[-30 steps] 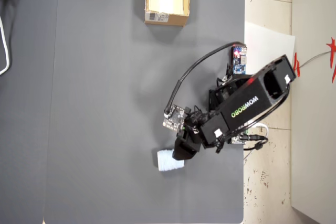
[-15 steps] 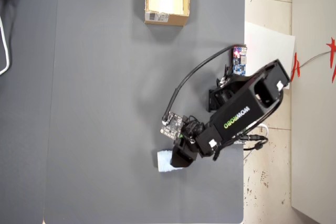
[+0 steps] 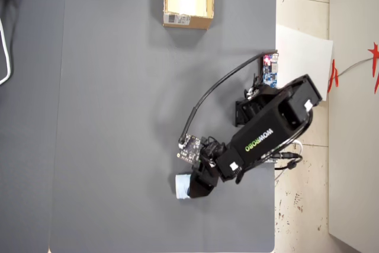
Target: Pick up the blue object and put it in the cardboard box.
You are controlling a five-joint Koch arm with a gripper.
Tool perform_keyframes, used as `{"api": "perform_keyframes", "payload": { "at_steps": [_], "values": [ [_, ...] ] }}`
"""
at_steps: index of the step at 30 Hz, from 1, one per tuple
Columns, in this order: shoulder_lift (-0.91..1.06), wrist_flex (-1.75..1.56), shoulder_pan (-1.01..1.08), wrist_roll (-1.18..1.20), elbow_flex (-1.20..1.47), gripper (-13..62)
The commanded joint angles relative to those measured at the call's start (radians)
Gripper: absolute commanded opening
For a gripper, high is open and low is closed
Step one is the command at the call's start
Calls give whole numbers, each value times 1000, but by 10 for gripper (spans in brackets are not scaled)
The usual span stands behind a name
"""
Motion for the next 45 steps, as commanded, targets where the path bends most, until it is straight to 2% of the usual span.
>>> {"api": "perform_keyframes", "payload": {
  "at_steps": [1, 5, 11, 14, 16, 18, 19, 28, 35, 37, 39, 42, 45],
  "values": [
    [-25, -87, -8, 86, 15, 334],
    [-55, -189, 0, 147, 52, 327],
    [-60, -239, 25, 225, 72, 228],
    [-49, -253, 25, 224, 91, 145],
    [-32, -287, 29, 209, 109, 58],
    [-14, -402, 35, 172, 133, -76],
    [-8, -440, 40, 146, 133, -116],
    [103, -560, 123, 103, 140, -116],
    [253, -606, 259, -29, 144, -116],
    [345, -626, 374, -87, 153, -116],
    [531, -676, 643, -218, 204, -116],
    [607, -686, 721, -268, 236, -116],
    [699, -749, 928, -393, 276, -116]
  ]
}}
